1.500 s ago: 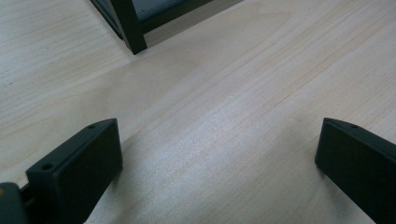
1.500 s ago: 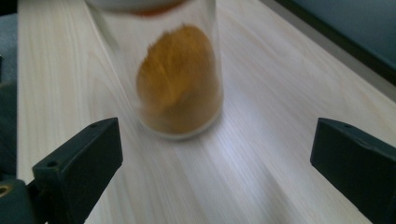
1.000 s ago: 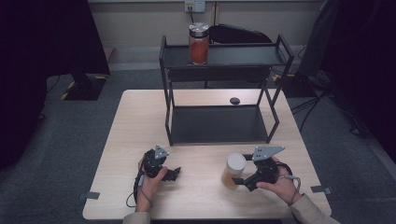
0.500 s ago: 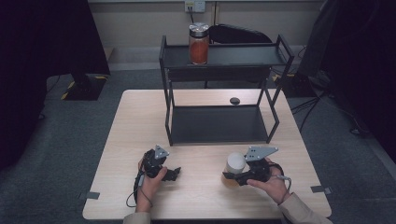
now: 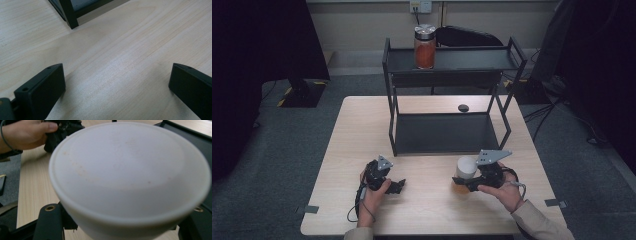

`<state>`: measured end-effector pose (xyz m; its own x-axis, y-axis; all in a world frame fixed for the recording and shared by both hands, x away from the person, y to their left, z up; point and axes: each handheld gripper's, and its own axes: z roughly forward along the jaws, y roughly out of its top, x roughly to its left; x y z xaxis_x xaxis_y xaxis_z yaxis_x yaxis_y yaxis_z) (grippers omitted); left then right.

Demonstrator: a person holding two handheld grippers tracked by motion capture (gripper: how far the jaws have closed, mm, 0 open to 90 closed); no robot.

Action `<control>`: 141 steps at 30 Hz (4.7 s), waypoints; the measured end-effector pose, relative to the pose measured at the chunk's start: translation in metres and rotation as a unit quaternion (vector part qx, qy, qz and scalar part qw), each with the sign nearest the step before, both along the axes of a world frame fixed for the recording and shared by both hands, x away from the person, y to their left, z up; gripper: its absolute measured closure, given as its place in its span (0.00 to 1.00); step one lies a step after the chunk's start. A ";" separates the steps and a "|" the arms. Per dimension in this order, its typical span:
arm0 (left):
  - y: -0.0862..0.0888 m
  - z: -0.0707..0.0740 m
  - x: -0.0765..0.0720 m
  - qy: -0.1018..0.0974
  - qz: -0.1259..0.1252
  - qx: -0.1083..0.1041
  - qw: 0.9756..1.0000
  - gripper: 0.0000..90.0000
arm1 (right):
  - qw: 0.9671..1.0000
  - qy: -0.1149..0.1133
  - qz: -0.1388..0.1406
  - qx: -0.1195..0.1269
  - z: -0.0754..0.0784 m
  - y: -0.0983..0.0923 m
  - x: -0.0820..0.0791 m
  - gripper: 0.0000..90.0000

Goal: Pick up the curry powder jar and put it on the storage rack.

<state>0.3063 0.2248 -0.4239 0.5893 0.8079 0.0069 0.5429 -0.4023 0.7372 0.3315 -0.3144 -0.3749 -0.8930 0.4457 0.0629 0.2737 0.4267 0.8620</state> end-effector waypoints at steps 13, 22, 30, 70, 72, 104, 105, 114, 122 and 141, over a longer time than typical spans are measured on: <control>0.000 0.000 0.000 0.000 0.000 0.000 1.000 0.00 | 1.000 0.000 -0.031 0.000 0.040 -0.005 0.016 0.38; 0.000 0.000 0.000 0.000 0.000 0.000 1.000 0.00 | 0.999 -0.001 -0.038 0.002 0.072 -0.005 0.028 0.38; 0.000 0.000 0.000 0.000 0.000 0.000 1.000 0.00 | 0.999 -0.010 -0.045 0.004 0.111 -0.009 0.039 0.38; 0.000 0.000 0.000 0.001 0.000 0.000 1.000 0.00 | 0.997 -0.043 -0.061 0.002 0.260 -0.001 0.079 0.38; 0.000 0.000 0.000 0.001 0.000 0.000 1.000 0.00 | 0.997 -0.043 -0.061 0.005 0.266 0.001 0.081 0.38; 0.000 0.000 0.000 0.001 0.000 0.000 1.000 0.00 | 0.989 -0.059 -0.135 -0.014 0.322 0.032 0.132 0.38; 0.000 0.000 0.000 0.001 0.000 0.000 1.000 0.00 | 0.989 -0.058 -0.139 -0.012 0.320 0.033 0.134 0.38; 0.000 0.000 0.000 0.001 0.000 0.000 1.000 0.00 | 0.986 -0.049 -0.157 -0.009 0.311 0.038 0.150 0.38; 0.000 0.000 0.000 0.001 0.000 0.000 1.000 0.00 | 0.985 -0.049 -0.167 -0.015 0.308 0.042 0.156 0.38; 0.000 0.000 0.000 0.001 0.000 0.000 1.000 0.00 | 0.983 -0.045 -0.175 -0.016 0.302 0.048 0.163 0.39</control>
